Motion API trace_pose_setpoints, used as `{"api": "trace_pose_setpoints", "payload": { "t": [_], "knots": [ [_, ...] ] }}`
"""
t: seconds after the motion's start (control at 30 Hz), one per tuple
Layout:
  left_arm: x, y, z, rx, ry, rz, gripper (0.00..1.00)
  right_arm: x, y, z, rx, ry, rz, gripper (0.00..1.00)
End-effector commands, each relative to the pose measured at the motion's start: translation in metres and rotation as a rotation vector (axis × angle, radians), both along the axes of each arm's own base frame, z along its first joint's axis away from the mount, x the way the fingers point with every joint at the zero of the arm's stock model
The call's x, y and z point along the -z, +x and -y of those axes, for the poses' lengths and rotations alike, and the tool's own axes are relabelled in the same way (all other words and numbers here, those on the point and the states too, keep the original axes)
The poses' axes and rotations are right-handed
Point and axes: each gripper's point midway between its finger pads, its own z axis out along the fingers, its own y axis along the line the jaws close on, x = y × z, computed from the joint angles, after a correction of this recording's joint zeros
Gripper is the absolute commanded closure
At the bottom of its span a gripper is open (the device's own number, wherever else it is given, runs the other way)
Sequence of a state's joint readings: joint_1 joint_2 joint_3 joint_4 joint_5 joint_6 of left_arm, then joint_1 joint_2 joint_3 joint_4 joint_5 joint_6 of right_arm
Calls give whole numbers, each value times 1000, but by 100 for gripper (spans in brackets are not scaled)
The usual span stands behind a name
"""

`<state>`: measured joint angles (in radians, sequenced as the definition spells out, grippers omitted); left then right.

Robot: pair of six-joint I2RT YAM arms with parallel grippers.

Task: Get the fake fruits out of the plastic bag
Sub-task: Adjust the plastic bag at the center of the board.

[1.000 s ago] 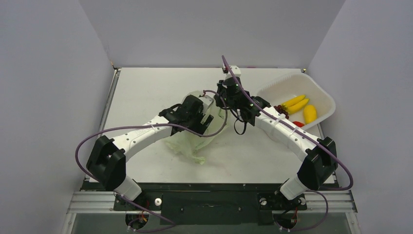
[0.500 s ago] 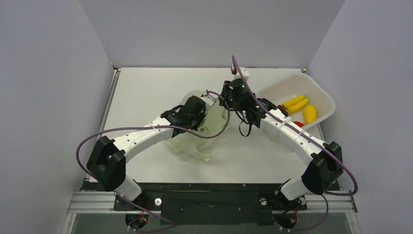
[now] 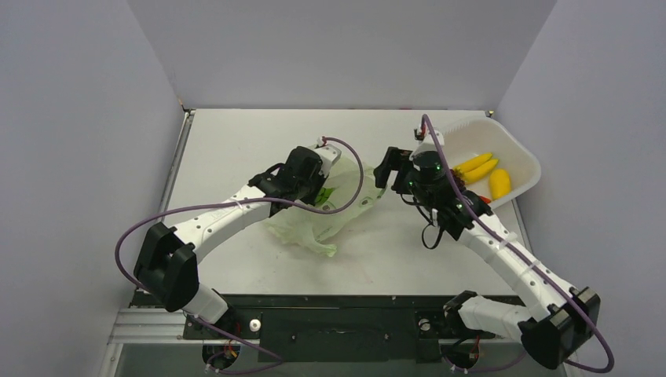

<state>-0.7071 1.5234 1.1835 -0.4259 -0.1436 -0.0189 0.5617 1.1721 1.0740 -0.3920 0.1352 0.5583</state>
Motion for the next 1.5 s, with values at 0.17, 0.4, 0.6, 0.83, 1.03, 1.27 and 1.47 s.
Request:
{"api": "trace_pose_setpoints", "payload": {
  "t": [0.17,0.4,0.6,0.83,1.03,1.27,1.47],
  "knots": [
    [-37,2,9,12,-109,50,100,-10,-42,37,11,34,167,18],
    [-40,3,9,16,-132,44,100,62,-70,5,-61,331,61,18],
    [-37,3,11,21,-131,34,100,71,-79,-74,-232,452,48,20],
    [-41,4,10,21,-141,38,100,104,-39,-114,-63,596,-119,19],
    [-47,3,8,22,-161,51,100,106,-14,-149,-47,706,-185,27],
    [-56,5,9,42,-264,1,100,97,-15,-155,-178,835,-178,86],
    [-76,24,-4,52,-567,-163,100,96,-7,-132,-276,775,-186,100]
  ]
}}
